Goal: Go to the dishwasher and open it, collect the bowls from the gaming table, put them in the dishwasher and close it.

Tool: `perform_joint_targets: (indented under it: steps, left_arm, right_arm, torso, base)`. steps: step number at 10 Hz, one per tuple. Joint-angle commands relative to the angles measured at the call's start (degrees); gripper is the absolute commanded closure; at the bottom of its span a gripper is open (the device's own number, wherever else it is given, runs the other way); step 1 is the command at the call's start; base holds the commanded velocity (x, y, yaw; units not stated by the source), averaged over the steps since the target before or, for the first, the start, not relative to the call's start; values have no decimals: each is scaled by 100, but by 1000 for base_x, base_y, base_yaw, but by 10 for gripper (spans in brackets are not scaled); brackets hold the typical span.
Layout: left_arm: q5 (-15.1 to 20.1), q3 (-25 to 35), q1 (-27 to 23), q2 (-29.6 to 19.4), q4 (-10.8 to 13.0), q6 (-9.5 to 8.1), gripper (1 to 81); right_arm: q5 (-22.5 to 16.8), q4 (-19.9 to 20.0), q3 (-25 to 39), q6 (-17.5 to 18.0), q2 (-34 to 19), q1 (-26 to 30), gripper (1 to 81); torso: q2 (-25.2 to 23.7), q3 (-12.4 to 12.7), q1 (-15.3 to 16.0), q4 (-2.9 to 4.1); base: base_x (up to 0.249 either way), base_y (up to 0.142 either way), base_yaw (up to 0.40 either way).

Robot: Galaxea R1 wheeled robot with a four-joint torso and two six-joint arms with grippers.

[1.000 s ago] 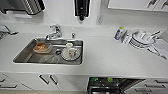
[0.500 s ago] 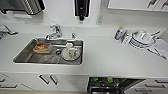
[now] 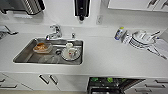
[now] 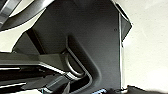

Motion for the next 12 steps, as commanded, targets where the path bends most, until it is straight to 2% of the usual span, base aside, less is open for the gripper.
perform_joint_targets:
  steps: [1,2,5,7,8,10,12]
  left_arm:
    - [224,-3,41,-88,-4,-15,10]
    - [224,-3,41,-97,-4,-15,10]
    - [224,-3,41,-229,-4,-32,10]
    - [224,-3,41,-255,-4,-41,10]
    - [224,-3,50,-255,-4,-41,10]
    - [224,-3,50,-317,-4,-50,10]
    - [216,-3,77,-326,-4,-50,10]
  right_arm:
    - [-532,-45,-74,59,76,66,10]
    - [-692,-36,-101,86,173,304,10]
    - [-745,51,-74,112,243,1094,10]
    - [-745,385,-101,112,226,1526,10]
    - [-727,654,-110,112,174,1701,10]
    - [-640,1570,-57,112,24,1992,10]
    - [-386,1993,161,164,-98,2220,10]
  torso:
    - [0,0,0,0]
    - [0,0,0,0]
    - [0,0,0,0]
    - [0,0,0,0]
    - [0,0,0,0]
    - [0,-2,0,0]
    - [0,-2,0,0]
  base:
    - [0,0,0]
    - [0,0,0]
    - [0,0,0]
    - [0,0,0]
    - [0,0,0]
    - [0,0,0]
    - [0,0,0]
